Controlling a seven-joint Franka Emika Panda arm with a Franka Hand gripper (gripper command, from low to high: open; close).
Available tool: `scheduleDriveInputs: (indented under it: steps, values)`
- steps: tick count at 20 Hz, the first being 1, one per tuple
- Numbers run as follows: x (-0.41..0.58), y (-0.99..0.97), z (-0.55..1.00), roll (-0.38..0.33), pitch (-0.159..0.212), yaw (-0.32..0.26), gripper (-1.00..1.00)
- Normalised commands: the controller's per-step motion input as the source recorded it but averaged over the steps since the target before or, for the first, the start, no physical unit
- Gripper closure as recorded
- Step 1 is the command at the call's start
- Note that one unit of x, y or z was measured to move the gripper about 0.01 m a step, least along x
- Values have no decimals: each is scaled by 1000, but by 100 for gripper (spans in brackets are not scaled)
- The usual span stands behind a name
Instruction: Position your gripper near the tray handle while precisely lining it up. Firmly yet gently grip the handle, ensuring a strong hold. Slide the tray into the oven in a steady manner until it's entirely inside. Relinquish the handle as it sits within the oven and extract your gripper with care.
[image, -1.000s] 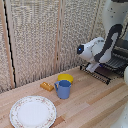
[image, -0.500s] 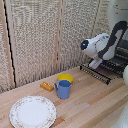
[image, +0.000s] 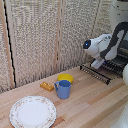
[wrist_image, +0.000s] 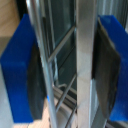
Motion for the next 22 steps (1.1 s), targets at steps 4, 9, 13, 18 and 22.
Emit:
scheduleDriveInputs:
  steps: [4,9,13,18,22]
  values:
    - [-126,-913,175,0,-11,13,100]
    - [-74,-370,63,-37,-8,-4,-100]
    - [-44,-89,234,0,-9,-12,-100]
    - [13,14,533,15,-1,-4,-100]
    - [337,323,465,23,19,-55,-100]
